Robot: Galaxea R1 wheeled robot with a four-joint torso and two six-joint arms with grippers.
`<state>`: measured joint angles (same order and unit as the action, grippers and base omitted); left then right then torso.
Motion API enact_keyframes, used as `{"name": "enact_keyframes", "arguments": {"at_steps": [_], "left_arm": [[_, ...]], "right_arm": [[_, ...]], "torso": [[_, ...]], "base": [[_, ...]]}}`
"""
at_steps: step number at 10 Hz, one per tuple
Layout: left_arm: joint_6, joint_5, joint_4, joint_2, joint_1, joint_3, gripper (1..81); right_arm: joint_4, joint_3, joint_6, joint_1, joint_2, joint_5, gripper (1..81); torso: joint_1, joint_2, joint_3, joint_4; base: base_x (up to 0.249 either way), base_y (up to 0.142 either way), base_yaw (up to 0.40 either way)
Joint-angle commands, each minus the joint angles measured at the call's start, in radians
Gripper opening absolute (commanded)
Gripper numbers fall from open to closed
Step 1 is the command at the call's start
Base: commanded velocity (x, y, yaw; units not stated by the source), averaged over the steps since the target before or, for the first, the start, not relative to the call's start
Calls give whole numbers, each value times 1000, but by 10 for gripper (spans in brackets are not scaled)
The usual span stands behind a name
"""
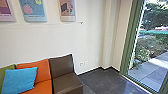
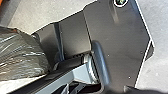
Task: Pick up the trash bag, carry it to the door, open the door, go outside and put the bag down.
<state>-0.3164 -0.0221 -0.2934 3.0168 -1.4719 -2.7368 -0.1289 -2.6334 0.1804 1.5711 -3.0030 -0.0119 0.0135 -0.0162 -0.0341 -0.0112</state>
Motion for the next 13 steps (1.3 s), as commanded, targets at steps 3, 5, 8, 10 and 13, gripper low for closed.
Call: {"name": "enact_keyframes", "arguments": {"at_steps": [3,5,8,10,13], "left_arm": [[-6,-55,-3,-2,61,-3,10],[-7,-55,-3,1,63,-3,10],[-7,-55,-4,1,63,-4,10],[-7,-55,-4,1,61,-4,10],[-7,-55,-4,1,63,-4,10]], "right_arm": [[0,1,2,-47,-3,-57,811],[0,1,2,-47,-4,-57,811],[0,-3,2,-48,-9,-57,811],[2,-17,-1,-47,-16,-57,811],[3,-19,-1,-45,-18,-57,811]], "torso": [[0,0,0,0],[0,0,0,0],[0,0,0,0],[0,0,0,0],[0,0,0,0]], "base": [[0,0,-206],[0,0,-207],[0,0,-210],[0,0,-216],[0,0,-223]]}}
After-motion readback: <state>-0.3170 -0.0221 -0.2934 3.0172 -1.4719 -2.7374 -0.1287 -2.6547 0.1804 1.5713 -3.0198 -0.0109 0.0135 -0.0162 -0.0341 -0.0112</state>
